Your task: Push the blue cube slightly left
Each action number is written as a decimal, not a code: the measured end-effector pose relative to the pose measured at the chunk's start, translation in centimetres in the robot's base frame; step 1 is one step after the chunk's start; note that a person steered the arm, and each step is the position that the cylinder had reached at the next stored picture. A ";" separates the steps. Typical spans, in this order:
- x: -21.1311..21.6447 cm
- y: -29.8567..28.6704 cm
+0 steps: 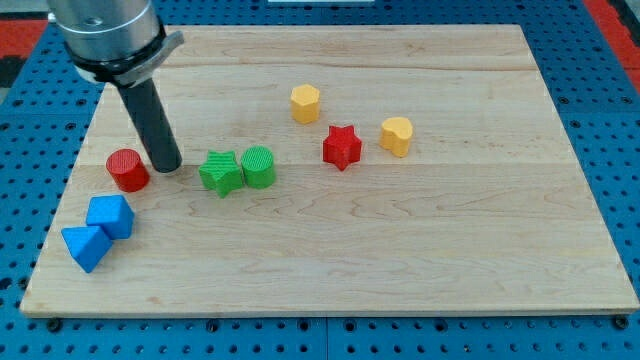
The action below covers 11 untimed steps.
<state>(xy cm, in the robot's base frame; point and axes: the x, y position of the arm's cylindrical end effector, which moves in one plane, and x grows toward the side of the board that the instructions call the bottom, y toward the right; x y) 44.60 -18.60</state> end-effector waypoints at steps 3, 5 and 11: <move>3.1 2.9; 8.8 2.2; 8.2 -0.1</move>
